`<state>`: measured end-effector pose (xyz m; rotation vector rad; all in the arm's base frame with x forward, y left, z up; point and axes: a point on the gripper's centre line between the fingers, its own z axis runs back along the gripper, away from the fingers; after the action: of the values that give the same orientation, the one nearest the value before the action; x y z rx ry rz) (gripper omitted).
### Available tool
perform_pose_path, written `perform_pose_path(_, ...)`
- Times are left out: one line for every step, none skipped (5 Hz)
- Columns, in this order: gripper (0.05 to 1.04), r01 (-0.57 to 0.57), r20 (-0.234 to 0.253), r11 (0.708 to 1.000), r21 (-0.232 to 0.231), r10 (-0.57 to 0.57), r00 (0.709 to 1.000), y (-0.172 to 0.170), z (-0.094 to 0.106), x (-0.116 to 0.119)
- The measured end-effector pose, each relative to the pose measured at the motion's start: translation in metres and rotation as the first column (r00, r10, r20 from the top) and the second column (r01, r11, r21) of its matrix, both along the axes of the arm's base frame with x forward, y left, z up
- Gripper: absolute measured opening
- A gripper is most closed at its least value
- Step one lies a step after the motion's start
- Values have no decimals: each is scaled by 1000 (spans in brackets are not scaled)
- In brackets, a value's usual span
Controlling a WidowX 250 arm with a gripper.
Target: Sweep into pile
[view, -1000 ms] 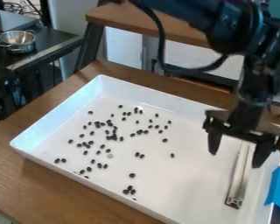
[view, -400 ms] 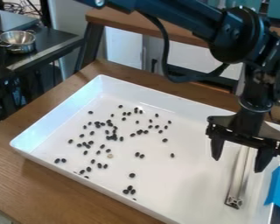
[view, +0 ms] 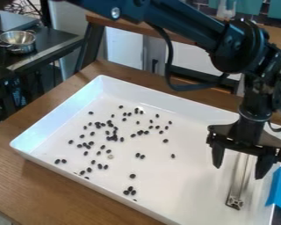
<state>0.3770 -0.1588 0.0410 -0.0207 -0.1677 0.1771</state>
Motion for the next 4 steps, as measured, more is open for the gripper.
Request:
perform_pose_path(784, -29, -24, 1000, 4, 29, 999, 3, -11, 3)
perform_pose_path(468, -30, -28, 999, 15, 30, 999, 4, -21, 4)
perform_pose_path(383, -28, -28, 1000, -2, 28, 999, 8, -23, 4)
perform_pose_path(383, -27, -65, 999, -23, 25, 998, 25, -23, 0)
